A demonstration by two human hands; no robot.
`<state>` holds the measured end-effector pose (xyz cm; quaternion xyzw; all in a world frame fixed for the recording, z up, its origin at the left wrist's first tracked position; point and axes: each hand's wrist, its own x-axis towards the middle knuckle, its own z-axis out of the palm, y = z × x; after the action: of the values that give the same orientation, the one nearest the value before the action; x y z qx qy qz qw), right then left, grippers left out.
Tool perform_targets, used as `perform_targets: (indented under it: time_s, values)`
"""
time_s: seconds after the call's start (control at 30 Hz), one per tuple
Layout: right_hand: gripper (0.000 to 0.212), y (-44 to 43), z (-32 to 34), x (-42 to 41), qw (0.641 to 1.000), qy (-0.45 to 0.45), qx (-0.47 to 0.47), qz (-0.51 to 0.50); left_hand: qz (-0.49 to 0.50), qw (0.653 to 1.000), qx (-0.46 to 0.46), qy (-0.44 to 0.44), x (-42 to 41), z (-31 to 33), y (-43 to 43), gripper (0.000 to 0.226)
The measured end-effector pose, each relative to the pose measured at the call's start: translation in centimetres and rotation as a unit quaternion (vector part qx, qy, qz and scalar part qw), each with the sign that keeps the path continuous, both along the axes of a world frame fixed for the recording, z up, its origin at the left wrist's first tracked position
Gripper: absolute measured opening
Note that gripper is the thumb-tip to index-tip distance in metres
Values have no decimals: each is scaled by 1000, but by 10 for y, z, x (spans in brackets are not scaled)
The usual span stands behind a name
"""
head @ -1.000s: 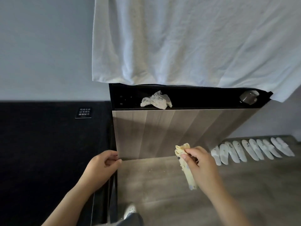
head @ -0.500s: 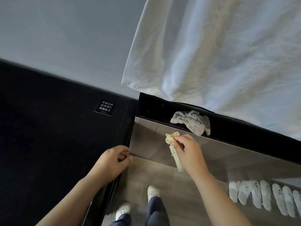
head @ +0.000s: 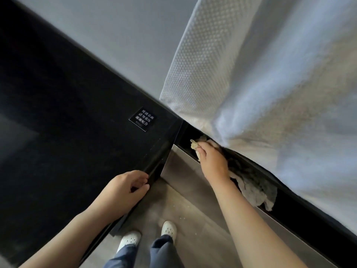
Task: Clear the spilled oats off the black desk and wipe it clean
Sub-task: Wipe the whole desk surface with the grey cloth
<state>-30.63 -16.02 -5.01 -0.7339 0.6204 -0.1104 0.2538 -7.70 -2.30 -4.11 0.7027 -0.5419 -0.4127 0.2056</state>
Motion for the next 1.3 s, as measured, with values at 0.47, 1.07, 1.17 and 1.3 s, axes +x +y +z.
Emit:
perform_targets:
  time_s: [0.47, 1.07, 1.17, 1.3]
  values:
    - [34, 22, -39, -9, 988, -14, -144, 49, 83, 996, 21, -21, -24, -26, -2, 28]
    - [25, 22, -34, -52, 987, 18, -159, 1, 96, 994, 32, -36, -32, -26, 19, 30]
    - [38, 31, -28, -83, 980, 136, -102, -100, 70, 996, 26, -40, -43, -21, 12, 28]
    - [54, 32, -30, -111, 962, 244, 36, -121, 50, 998, 19, -38, -56, -18, 4, 25]
